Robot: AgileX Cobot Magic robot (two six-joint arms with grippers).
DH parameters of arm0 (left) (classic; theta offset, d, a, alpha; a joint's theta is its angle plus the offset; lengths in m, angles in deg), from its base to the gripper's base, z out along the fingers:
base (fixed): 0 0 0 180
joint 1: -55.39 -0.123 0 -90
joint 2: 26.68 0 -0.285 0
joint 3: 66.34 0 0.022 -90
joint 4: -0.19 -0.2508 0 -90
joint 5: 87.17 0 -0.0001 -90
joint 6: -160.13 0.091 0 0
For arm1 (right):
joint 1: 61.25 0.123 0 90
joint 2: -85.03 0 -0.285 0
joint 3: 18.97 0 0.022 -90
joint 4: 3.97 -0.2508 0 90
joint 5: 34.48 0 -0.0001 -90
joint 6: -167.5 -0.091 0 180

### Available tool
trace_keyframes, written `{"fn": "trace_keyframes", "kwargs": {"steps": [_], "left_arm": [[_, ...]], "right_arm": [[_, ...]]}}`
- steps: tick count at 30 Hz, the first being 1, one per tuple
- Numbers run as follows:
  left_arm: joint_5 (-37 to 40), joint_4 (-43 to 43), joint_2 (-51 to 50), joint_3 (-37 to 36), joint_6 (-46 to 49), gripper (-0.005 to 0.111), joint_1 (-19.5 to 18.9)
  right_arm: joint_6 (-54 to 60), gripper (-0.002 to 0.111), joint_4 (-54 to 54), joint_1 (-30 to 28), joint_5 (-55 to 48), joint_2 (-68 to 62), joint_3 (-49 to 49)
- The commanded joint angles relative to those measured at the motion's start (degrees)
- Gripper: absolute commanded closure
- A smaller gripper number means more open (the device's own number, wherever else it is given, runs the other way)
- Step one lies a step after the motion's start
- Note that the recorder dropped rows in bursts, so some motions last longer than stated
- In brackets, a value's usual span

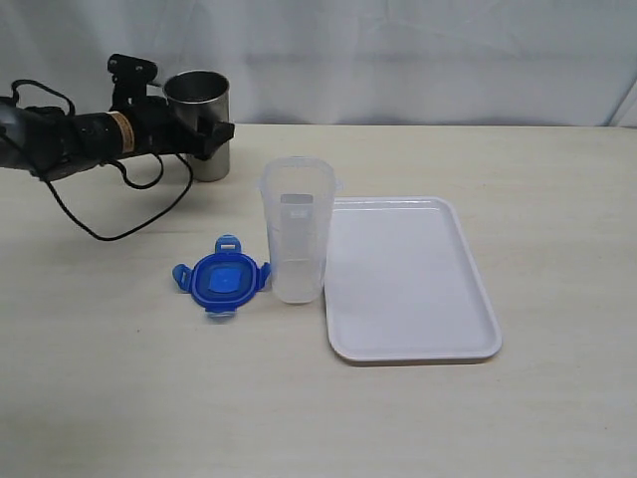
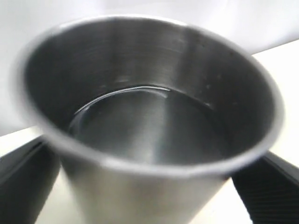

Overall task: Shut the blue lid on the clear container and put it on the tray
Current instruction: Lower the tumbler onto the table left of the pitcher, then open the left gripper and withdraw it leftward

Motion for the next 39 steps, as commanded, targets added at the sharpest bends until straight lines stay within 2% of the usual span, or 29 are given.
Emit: {"fn": "trace_keyframes", "kwargs": {"steps": [1,3,8,13,19,25,39], "left_arm": [[-4.2,0.8,1.5,-3.2,2.0,0.015,-2.4],[-7.2,0.9,1.6,-4.5,2.2,0.015,-3.1],[-7.4,0.9,1.6,-6.8,4.0,0.015,-3.3],[-12.2,1.2,1.8,-9.5,6.5,0.015,-3.4],[-11.8,2.4,4.2,-13.7,6.6,0.015,-5.6],[-12.6,4.8,10.9,-22.2,11.9,0.015,-8.6],[-12.8,17.7,32.9,-44.7,19.8,0.015,-8.7]], "right_arm": [[0.1,0.103,-0.1,-0.3,0.1,-0.3,0.2],[0.1,0.103,-0.1,-0.3,0.1,-0.3,0.2],[0.1,0.103,-0.1,-0.3,0.1,-0.3,0.2],[0.1,0.103,-0.1,-0.3,0.1,-0.3,0.2],[0.1,0.103,-0.1,-0.3,0.1,-0.3,0.2],[0.1,0.103,-0.1,-0.3,0.1,-0.3,0.2],[0.1,0.103,-0.1,-0.3,0.1,-0.3,0.2]]}}
